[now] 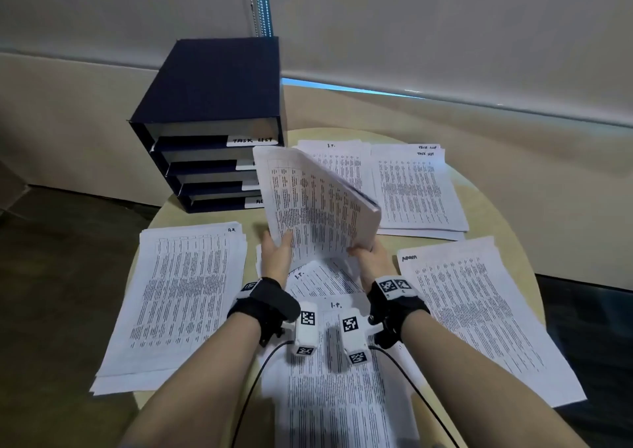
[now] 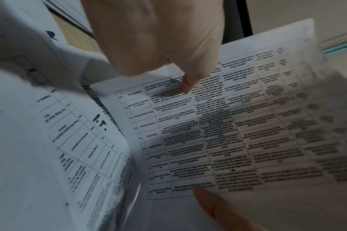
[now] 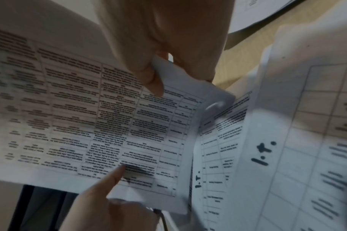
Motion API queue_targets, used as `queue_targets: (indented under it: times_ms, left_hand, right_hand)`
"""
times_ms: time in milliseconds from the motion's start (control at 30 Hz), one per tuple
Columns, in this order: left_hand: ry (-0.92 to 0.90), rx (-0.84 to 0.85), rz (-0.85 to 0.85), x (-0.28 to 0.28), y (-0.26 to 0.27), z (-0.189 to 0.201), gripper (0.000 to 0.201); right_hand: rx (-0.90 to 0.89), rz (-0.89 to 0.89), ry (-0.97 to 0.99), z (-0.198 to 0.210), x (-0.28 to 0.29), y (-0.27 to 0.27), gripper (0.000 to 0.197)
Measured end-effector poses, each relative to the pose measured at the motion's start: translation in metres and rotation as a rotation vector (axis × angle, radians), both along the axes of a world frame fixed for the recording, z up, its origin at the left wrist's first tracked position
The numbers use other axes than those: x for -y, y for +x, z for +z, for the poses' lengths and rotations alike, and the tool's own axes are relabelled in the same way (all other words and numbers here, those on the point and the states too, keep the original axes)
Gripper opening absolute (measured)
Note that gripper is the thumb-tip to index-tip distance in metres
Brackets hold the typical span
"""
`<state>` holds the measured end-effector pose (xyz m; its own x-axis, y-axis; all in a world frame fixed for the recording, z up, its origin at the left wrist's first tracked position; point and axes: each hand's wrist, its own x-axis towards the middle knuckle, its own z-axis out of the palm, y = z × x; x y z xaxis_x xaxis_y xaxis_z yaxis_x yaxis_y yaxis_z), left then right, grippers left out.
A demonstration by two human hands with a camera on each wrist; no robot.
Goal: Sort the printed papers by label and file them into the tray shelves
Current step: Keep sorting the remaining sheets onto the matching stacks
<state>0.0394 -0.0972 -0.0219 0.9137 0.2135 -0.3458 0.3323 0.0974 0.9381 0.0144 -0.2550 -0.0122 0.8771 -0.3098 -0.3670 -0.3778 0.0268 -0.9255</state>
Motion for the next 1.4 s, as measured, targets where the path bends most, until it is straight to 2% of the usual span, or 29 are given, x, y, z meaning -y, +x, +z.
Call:
queue_targets:
  times_ms: [67, 133, 233, 367, 433, 467, 533, 567, 633, 800, 967, 1033, 1067, 1133, 1200, 1300, 1400]
  left_hand:
    - [0.054, 0.052, -0.014, -0.001, -0.002, 0.001, 0.044]
    - [0.076, 0.071, -0.032, -0.002, -0.006, 0.01, 0.038]
    - [0.126, 0.144, -0.091, -0.005, -0.006, 0.015, 0.026]
    - [0.386, 0.166, -0.194, -0.009, -0.018, 0.013, 0.039]
    - [0.482, 0.148, -0.402, -0.01, -0.032, 0.004, 0.038]
    - [0.574, 0.12, -0.565, -0.011, -0.038, -0.002, 0.035]
    - [0.87, 0.121, -0.917, -0.013, -0.046, -0.014, 0.04]
    - [0.985, 0.143, -1.036, -0.013, -0.047, -0.02, 0.044]
    - [1.093, 0.116, -1.145, -0.012, -0.044, -0.029, 0.049]
    - [1.177, 0.129, -1.233, -0.009, -0.029, -0.038, 0.032]
    - [1.166, 0.135, -1.268, -0.01, -0.022, -0.041, 0.041]
    - [1.161, 0.134, -1.255, -0.011, -0.021, -0.042, 0.041]
    - [1.159, 0.135, -1.243, -0.011, -0.021, -0.042, 0.041]
    - [1.137, 0.127, -1.205, -0.012, -0.022, -0.039, 0.038]
    - [1.086, 0.095, -1.169, -0.012, -0.023, -0.034, 0.031]
    - [1.036, 0.061, -1.146, -0.016, -0.023, -0.026, 0.031]
    - [1.013, 0.04, -1.133, -0.023, -0.022, -0.021, 0.036]
  right_hand:
    - [-0.015, 0.024, -0.158, -0.005, 0.001, -0.004, 0.022]
    - [-0.051, 0.03, -0.297, -0.006, 0.005, -0.009, 0.021]
    - [-0.045, 0.067, -0.273, -0.004, 0.019, -0.014, 0.014]
    - [-0.048, -0.023, -0.23, -0.003, 0.06, -0.005, 0.016]
    - [-0.061, -0.091, -0.249, -0.004, 0.091, 0.006, 0.016]
    - [-0.078, -0.111, -0.26, -0.004, 0.109, 0.013, 0.017]
    - [-0.126, -0.126, -0.261, -0.005, 0.142, 0.027, 0.019]
    - [-0.145, -0.14, -0.239, -0.005, 0.158, 0.034, 0.019]
    - [-0.182, -0.199, -0.184, -0.007, 0.186, 0.05, 0.018]
    - [-0.229, -0.264, -0.164, -0.006, 0.217, 0.085, 0.014]
    - [-0.288, -0.246, -0.25, 0.002, 0.223, 0.106, 0.02]
    - [-0.3, -0.244, -0.26, 0.002, 0.224, 0.111, 0.034]
    - [-0.287, -0.249, -0.269, 0.002, 0.222, 0.111, 0.048]
    - [-0.285, -0.262, -0.439, -0.001, 0.212, 0.103, 0.065]
    - [-0.218, -0.168, -0.608, 0.001, 0.185, 0.083, 0.057]
    - [-0.064, 0.214, -0.512, 0.0, 0.135, 0.037, 0.022]
    - [-0.055, 0.553, -0.516, -0.015, 0.099, -0.011, 0.006]
